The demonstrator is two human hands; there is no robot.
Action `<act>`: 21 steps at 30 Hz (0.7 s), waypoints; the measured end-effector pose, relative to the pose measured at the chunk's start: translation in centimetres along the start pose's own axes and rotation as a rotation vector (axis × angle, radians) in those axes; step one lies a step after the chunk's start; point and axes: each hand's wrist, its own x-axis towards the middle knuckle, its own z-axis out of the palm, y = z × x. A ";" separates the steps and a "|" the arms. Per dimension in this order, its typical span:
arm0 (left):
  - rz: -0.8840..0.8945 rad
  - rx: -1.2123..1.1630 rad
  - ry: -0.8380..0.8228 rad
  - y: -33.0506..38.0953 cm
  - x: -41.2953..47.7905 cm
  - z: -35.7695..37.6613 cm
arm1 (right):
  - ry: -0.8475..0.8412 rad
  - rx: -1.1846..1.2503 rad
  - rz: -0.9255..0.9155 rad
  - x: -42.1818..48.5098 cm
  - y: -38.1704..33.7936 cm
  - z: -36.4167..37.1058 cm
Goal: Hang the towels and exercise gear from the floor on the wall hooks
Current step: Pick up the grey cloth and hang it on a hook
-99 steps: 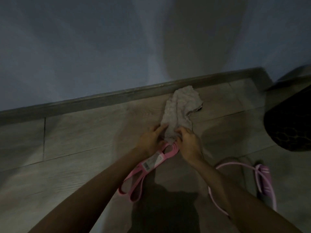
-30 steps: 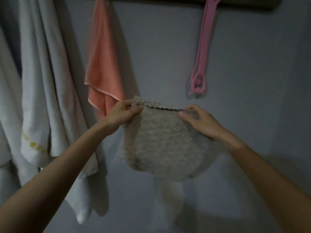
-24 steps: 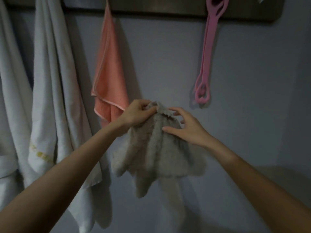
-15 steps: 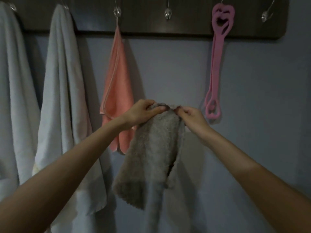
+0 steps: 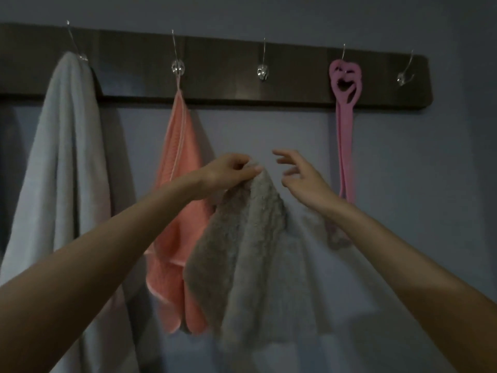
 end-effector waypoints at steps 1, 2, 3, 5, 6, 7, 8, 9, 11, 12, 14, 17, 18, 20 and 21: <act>0.040 0.044 -0.021 0.3 0.7 0.0 | -0.048 0.062 -0.015 0.6 -0.3 0.1; 0.081 0.081 -0.033 0.4 1.5 -0.1 | -0.092 0.109 0.003 1.1 -0.6 0.3; 0.113 0.123 -0.027 0.4 2.1 -0.2 | -0.114 0.129 0.037 1.6 -0.7 0.3; 0.169 0.229 0.031 0.3 3.4 -0.6 | -0.078 0.180 0.075 2.4 -0.3 0.1; 0.184 0.273 0.059 0.2 3.9 -0.8 | -0.051 0.218 0.068 2.9 -0.2 0.0; 0.196 0.302 0.081 0.2 4.3 -1.1 | -0.038 0.226 0.052 3.2 -0.2 -0.2; 0.207 0.313 0.100 0.1 4.7 -1.3 | -0.029 0.210 0.036 3.7 -0.2 -0.3; 0.211 0.306 0.119 0.1 5.2 -1.6 | -0.015 0.174 0.014 4.3 -0.3 -0.4; 0.191 0.261 0.143 0.2 6.1 -2.4 | 0.036 0.105 -0.035 5.8 -0.5 -0.7; 0.178 0.233 0.141 0.2 6.6 -2.8 | 0.061 0.077 -0.067 6.6 -0.8 -0.9; 0.175 0.226 0.174 0.5 7.6 -3.7 | 0.105 -0.014 -0.127 8.5 -1.4 -1.5; 0.217 0.252 0.379 1.0 9.5 -5.3 | 0.153 -0.060 -0.194 11.8 -2.0 -2.7; 0.222 0.257 0.438 1.3 10.2 -5.7 | 0.177 -0.037 -0.227 12.8 -2.3 -3.1; 0.206 0.253 0.519 2.2 11.9 -6.5 | 0.238 -0.003 -0.296 14.7 -2.7 -3.9; 0.197 0.241 0.554 2.6 12.8 -6.8 | 0.270 0.017 -0.329 15.5 -2.9 -4.2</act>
